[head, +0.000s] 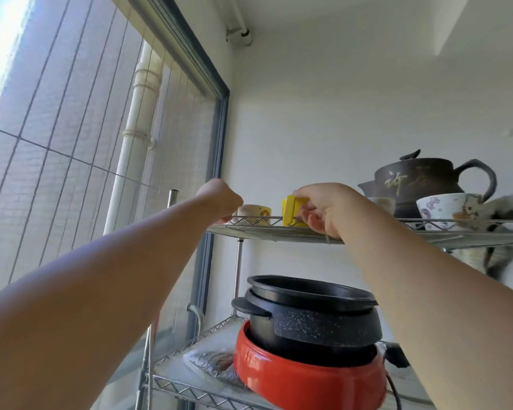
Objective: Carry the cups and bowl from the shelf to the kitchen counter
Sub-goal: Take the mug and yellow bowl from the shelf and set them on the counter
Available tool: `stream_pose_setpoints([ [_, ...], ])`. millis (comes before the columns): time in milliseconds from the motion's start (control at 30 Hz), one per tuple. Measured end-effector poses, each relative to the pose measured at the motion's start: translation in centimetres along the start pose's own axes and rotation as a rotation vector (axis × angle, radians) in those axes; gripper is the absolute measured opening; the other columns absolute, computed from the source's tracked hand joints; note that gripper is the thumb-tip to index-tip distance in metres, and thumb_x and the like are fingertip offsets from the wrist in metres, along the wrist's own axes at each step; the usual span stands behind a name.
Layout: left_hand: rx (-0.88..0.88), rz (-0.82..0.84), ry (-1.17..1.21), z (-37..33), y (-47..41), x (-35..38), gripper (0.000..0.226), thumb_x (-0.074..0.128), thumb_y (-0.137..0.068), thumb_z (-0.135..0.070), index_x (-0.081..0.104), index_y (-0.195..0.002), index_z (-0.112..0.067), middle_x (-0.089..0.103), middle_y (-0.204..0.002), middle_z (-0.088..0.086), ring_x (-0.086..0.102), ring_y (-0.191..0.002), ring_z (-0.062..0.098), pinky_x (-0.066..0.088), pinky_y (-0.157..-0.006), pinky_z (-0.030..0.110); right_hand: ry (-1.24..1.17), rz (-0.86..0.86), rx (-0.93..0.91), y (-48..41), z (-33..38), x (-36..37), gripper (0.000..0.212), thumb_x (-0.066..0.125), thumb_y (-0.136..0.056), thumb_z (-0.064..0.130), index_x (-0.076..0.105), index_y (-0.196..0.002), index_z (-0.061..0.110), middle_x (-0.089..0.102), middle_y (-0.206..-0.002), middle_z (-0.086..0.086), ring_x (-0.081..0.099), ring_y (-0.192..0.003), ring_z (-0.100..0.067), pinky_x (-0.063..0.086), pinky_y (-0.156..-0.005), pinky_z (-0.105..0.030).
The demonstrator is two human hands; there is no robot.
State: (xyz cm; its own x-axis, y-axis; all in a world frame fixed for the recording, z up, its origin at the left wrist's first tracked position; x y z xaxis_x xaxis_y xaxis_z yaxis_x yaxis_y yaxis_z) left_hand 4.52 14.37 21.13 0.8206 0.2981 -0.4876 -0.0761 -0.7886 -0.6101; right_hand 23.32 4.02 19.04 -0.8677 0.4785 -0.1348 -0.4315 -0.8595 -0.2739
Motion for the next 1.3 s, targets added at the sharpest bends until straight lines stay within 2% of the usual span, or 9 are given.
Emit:
stream_pose_setpoints([
  [100,-0.054,0.078,-0.017,-0.4,-0.9,0.8,0.019,0.064,-0.09,-0.009,0.059,-0.075,0.001,0.056,-0.062,0.009,0.047,-0.045,0.016,0.037,-0.033,0.019,-0.087,0.142,0.112,-1.0,0.1,0.3,0.03,0.056,-0.094,0.023,0.055,-0.077,-0.002,0.054,-0.071,-0.009,0.048,-0.031,-0.006,0.032,-0.024,-0.011],
  [200,-0.089,0.167,-0.056,-0.7,-1.6,1.5,0.021,0.063,-0.092,-0.01,0.056,-0.075,0.001,0.05,-0.062,0.006,0.041,-0.046,0.014,0.035,-0.029,0.019,-0.205,0.211,0.162,-1.2,0.2,0.5,0.028,0.051,-0.097,0.018,0.055,-0.08,-0.005,0.056,-0.061,-0.009,0.047,-0.049,-0.005,0.033,-0.024,-0.013],
  [267,-0.15,0.267,-0.12,-0.6,-1.8,2.1,0.018,0.059,-0.096,-0.014,0.055,-0.086,0.001,0.04,-0.062,0.003,0.032,-0.048,0.011,0.031,-0.039,0.017,-0.28,0.239,0.178,-1.1,0.2,0.8,0.028,0.048,-0.097,0.015,0.054,-0.08,-0.006,0.059,-0.058,-0.013,0.05,-0.047,-0.007,0.034,-0.024,-0.015],
  [333,-0.22,0.339,-0.131,-0.4,-2.0,2.6,0.015,0.056,-0.098,-0.016,0.055,-0.095,-0.001,0.035,-0.063,0.003,0.025,-0.048,0.009,0.024,-0.047,0.017,-0.318,0.265,0.175,-0.8,0.4,1.4,0.029,0.047,-0.098,0.013,0.053,-0.081,-0.009,0.059,-0.073,-0.016,0.053,-0.045,-0.01,0.037,-0.025,-0.016],
  [500,-0.36,0.425,0.047,0.1,-2.2,3.3,0.024,0.05,-0.101,-0.012,0.059,-0.083,0.002,0.041,-0.037,0.001,0.028,-0.02,0.006,0.023,-0.024,0.011,-0.37,0.23,0.175,-0.4,0.4,1.6,0.017,0.051,-0.097,0.014,0.052,-0.096,-0.003,0.057,-0.079,-0.019,0.06,-0.058,-0.02,0.043,-0.027,-0.017],
  [667,-0.38,0.357,0.406,0.1,-2.4,3.5,0.02,0.039,-0.099,-0.002,0.054,-0.085,0.004,0.055,-0.055,0.01,0.046,-0.022,0.012,0.035,-0.024,0.013,-0.294,0.213,0.16,-0.7,0.3,1.3,0.02,0.047,-0.098,0.023,0.049,-0.1,0.003,0.055,-0.092,-0.006,0.064,-0.042,-0.025,0.042,-0.027,-0.016],
  [800,-0.359,0.239,0.536,0.1,-2.4,2.3,0.02,0.036,-0.096,-0.001,0.046,-0.079,-0.004,0.058,-0.062,0.013,0.047,-0.031,0.011,0.036,-0.028,0.012,-0.244,0.162,0.142,-0.9,0.0,0.4,0.029,0.043,-0.1,0.03,0.049,-0.086,0.004,0.055,-0.06,-0.009,0.064,-0.047,-0.026,0.044,-0.027,-0.018],
  [1000,-0.273,0.135,0.682,-0.9,-1.7,0.9,0.024,0.034,-0.098,-0.003,0.048,-0.079,-0.002,0.049,-0.067,0.009,0.04,-0.05,0.01,0.036,-0.031,0.012,-0.299,0.104,0.061,-0.8,0.2,-0.1,0.034,0.041,-0.1,0.03,0.047,-0.074,0.008,0.054,-0.074,-0.005,0.061,-0.03,-0.024,0.046,-0.032,-0.018],
  [1300,-0.149,-0.108,0.938,-0.4,2.6,-5.4,0.012,0.043,-0.097,-0.003,0.054,-0.091,-0.001,0.052,-0.067,0.008,0.049,-0.051,0.012,0.046,-0.035,0.017,-0.355,-0.002,-0.194,1.0,1.7,-2.6,0.03,0.051,-0.095,0.034,0.05,-0.073,0.013,0.052,-0.072,-0.003,0.058,-0.059,-0.02,0.049,-0.035,-0.017],
])
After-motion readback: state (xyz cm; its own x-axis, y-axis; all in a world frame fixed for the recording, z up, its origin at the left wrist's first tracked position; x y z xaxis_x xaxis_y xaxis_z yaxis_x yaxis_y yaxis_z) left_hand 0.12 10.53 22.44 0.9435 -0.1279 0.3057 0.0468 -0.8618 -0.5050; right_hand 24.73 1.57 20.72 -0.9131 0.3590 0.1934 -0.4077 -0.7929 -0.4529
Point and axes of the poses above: each hand's wrist, its own y-axis away from the middle knuckle, its own x-axis out of the palm, z = x × y, the point moved 6 cm from there along -y, towards the middle knuckle
